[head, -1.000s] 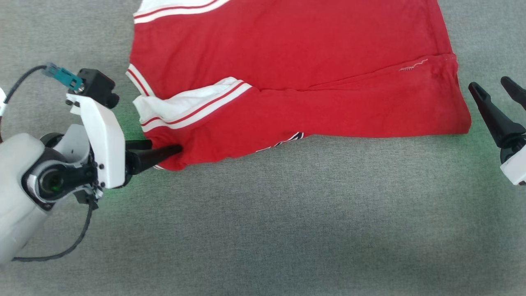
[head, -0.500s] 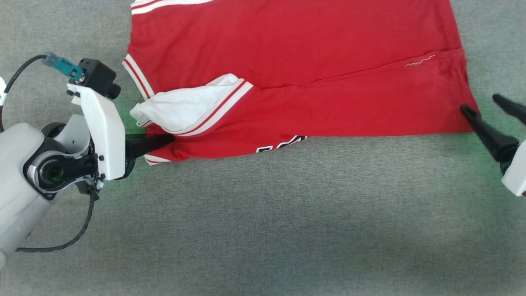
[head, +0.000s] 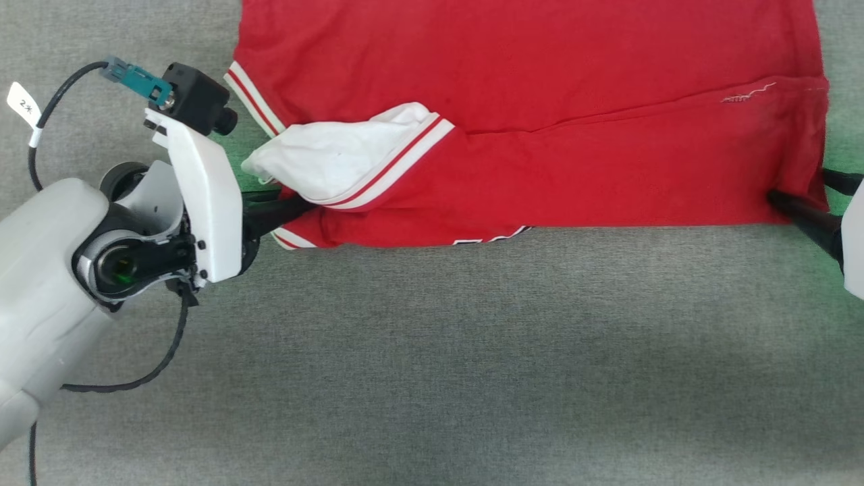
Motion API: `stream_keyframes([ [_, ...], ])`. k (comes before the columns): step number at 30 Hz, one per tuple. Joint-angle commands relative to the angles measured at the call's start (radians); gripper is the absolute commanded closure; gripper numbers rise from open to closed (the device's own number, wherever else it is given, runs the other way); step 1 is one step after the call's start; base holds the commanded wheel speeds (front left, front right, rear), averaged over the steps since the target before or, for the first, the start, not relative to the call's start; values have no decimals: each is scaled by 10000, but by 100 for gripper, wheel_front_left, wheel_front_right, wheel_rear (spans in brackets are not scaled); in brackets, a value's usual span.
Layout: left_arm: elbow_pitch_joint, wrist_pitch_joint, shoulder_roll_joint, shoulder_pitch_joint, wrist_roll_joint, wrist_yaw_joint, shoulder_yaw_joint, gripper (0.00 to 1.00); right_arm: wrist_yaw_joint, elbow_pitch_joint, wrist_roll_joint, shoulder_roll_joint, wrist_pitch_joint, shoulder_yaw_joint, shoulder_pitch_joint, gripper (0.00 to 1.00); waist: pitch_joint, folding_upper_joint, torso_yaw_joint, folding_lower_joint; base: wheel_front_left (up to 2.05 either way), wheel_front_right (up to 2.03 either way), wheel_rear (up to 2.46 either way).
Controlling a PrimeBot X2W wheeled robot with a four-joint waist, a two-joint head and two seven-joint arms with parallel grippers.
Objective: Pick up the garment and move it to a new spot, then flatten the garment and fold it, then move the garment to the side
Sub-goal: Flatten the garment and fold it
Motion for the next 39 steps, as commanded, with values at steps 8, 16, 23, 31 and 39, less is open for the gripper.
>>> stream_keyframes([
  [8,-143,-472,-561,832,209,106,-633,100,-3,391,188,210,-145,-164,470,100,-360,-1,175,1,0,0,0],
  [16,-874,-1192,195,1326,61,96,-510,100,-1,233,298,137,-593,-453,865,100,-1012,-1,139,1,0,0,0],
  [23,-2292,-2169,1366,2446,150,96,-539,100,-1,-386,490,-244,-484,-857,2227,100,-1403,-1,149,1,0,0,0],
  [31,-3539,-2772,2082,3439,174,368,-726,100,-1,-1360,752,-532,258,-1656,3999,100,-1443,-1,164,1,0,0,0],
  [39,-3609,-3297,2062,3769,264,551,-678,0,-1,-1899,132,247,-410,-2410,4374,0,-1510,-1,150,1,0,0,0],
])
